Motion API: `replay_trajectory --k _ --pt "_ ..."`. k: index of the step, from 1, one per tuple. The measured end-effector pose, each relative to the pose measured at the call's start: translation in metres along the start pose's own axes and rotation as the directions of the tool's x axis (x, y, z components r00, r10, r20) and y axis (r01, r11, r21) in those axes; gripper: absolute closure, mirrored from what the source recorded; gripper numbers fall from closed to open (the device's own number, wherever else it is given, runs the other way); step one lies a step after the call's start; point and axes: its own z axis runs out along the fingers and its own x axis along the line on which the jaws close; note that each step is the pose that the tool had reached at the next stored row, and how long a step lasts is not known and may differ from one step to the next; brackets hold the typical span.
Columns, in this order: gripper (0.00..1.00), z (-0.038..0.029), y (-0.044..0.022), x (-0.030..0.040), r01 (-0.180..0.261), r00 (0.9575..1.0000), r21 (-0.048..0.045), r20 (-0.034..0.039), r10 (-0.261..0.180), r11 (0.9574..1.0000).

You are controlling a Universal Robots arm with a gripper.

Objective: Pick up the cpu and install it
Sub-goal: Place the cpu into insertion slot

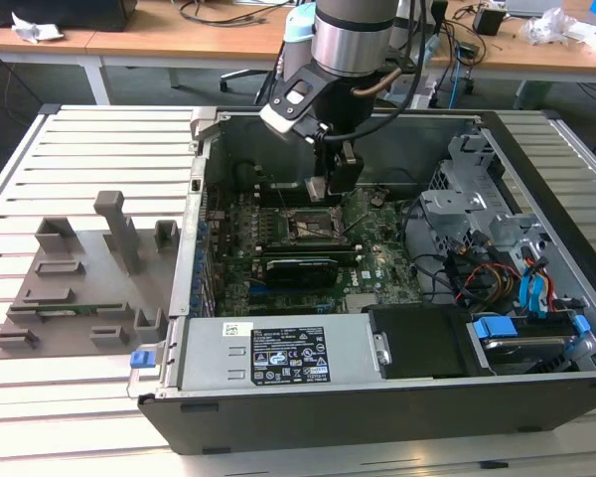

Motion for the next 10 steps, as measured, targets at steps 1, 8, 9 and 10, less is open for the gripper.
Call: replay_trajectory --k 1,8,9,10 --pt "0.45 0.0000 0.0000 0.0000 -0.004 1.0000 -0.0001 -0.0001 0.004 1.0000" --pt "0.45 0.0001 0.0000 0.0000 -0.039 0.9992 -0.0002 -0.0005 0.039 0.9992" --pt "0.45 0.0001 0.0000 0.0000 -0.045 0.9990 -0.0002 -0.0005 0.045 0.9990" --pt "0.45 0.0001 0.0000 0.0000 -0.055 0.9985 -0.0002 -0.0006 0.055 0.9985"
